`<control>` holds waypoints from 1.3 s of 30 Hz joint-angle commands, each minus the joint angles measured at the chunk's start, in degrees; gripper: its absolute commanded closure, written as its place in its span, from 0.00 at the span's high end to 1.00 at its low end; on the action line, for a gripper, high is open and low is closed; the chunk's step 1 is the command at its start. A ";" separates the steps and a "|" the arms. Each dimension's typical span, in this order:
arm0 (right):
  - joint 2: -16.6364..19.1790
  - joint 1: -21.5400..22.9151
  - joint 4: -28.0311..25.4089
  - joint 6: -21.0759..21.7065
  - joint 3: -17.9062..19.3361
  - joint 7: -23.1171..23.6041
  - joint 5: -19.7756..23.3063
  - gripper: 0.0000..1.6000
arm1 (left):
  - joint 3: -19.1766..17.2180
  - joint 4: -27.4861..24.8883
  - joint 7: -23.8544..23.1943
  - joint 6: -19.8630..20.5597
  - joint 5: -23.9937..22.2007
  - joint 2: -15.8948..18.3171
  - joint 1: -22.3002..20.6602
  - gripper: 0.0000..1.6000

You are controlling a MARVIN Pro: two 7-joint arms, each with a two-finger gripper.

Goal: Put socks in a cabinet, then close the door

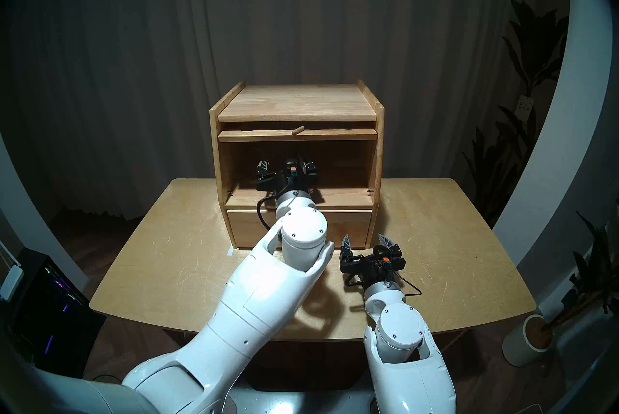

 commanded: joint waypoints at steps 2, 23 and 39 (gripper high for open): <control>-0.02 0.41 -0.85 -0.28 0.08 -0.05 0.02 1.00 | 4.37 -8.03 0.84 -3.16 2.16 3.46 2.86 1.00; -0.01 0.74 0.14 -0.28 0.05 0.00 0.01 1.00 | 11.98 -22.80 -0.38 -3.40 3.29 15.60 10.26 1.00; -0.01 0.98 0.53 -0.32 0.05 0.00 0.00 1.00 | -2.38 -32.42 6.47 0.11 5.75 26.99 19.56 1.00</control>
